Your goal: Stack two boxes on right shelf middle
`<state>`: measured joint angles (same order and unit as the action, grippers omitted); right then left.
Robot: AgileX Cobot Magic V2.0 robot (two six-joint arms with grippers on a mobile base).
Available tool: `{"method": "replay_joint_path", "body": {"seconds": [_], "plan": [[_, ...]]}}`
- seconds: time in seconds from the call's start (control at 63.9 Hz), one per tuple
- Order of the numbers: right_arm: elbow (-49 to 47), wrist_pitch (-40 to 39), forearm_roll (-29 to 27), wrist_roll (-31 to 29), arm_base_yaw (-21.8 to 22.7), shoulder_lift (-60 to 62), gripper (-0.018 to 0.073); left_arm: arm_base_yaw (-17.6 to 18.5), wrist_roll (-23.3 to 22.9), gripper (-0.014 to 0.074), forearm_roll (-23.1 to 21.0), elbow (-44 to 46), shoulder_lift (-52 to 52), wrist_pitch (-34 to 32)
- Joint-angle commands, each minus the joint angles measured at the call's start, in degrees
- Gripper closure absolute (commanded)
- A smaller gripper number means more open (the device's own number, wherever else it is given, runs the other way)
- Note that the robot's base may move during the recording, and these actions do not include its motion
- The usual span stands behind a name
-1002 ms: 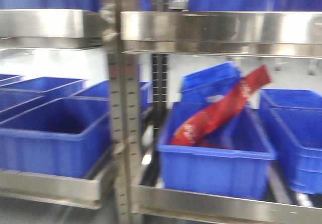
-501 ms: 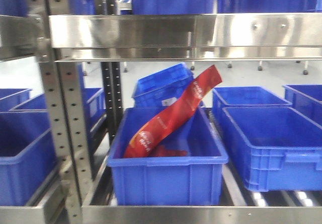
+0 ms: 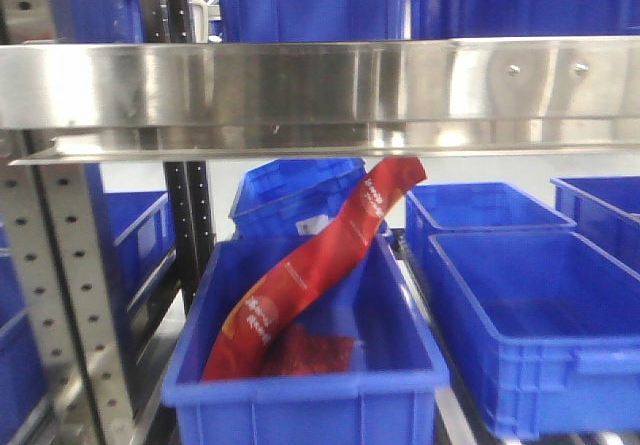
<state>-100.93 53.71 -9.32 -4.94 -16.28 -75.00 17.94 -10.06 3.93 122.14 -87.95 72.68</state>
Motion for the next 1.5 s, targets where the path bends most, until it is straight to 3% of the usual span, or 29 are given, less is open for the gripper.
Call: {"method": "replay_joint_path", "body": {"seconds": [0.0, 1.488], "plan": [[-0.52, -2.73, 0.96, -0.51, 0.10, 0.76, 0.0711, -0.08, 0.43, 0.0708, 1.90, 0.97, 0.69, -2.72], [-0.52, -2.73, 0.96, -0.51, 0.10, 0.76, 0.0711, -0.08, 0.43, 0.0708, 1.90, 0.97, 0.69, -2.72]]}}
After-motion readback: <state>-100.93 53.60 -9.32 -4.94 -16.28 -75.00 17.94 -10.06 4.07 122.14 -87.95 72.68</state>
